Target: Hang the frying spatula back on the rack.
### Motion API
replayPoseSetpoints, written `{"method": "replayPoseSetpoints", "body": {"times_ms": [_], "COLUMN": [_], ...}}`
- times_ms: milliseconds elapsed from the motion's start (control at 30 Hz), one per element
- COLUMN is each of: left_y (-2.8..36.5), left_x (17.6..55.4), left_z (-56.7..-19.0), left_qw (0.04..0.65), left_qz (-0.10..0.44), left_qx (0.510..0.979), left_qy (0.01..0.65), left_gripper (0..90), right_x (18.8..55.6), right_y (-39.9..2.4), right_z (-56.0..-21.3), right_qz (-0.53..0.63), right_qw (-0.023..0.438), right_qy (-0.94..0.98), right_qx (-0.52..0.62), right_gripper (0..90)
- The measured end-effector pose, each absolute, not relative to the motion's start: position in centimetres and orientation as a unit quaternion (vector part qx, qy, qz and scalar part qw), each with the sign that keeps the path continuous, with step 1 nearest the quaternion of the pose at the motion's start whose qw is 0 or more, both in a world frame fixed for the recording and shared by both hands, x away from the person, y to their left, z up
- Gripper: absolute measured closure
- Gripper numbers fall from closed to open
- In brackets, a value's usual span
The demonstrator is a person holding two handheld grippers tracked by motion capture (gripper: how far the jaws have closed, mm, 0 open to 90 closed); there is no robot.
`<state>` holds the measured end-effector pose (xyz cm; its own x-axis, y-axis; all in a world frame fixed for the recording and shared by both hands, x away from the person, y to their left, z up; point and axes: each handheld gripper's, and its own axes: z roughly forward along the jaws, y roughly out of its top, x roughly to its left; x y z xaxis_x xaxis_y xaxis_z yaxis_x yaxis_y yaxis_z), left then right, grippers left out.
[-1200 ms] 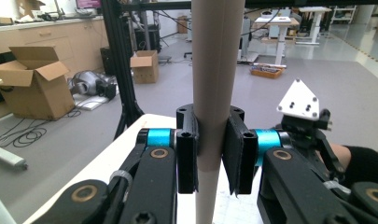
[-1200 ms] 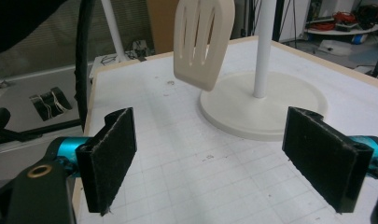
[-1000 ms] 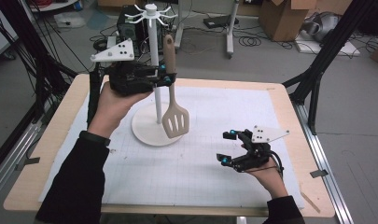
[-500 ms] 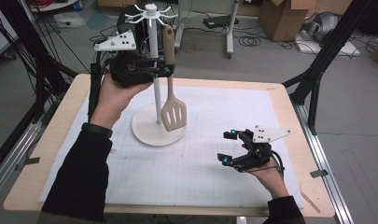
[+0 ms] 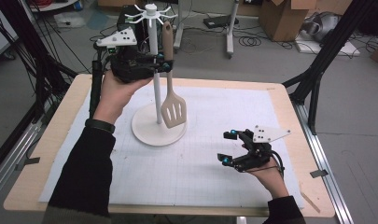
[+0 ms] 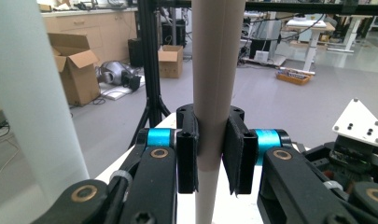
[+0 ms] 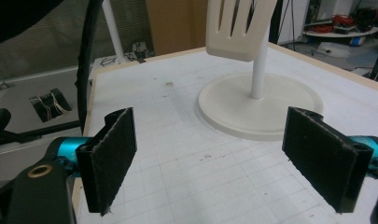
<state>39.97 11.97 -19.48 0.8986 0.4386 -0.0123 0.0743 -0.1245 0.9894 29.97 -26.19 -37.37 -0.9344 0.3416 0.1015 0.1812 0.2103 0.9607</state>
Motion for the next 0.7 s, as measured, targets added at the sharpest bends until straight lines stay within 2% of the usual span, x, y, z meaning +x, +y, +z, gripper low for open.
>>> {"method": "replayPoseSetpoints", "body": {"times_ms": [700], "left_y": [11.65], "left_x": [40.65], "left_z": [-19.7], "left_qw": [0.637], "left_qz": [0.143], "left_qx": [0.733], "left_qy": [0.191], "left_gripper": [76.3], "right_x": [30.02], "right_y": [-26.05], "right_z": [-37.42], "right_qz": [0.603], "right_qw": [0.066], "right_qy": [0.778], "right_qx": [0.166], "right_gripper": [16.9]}}
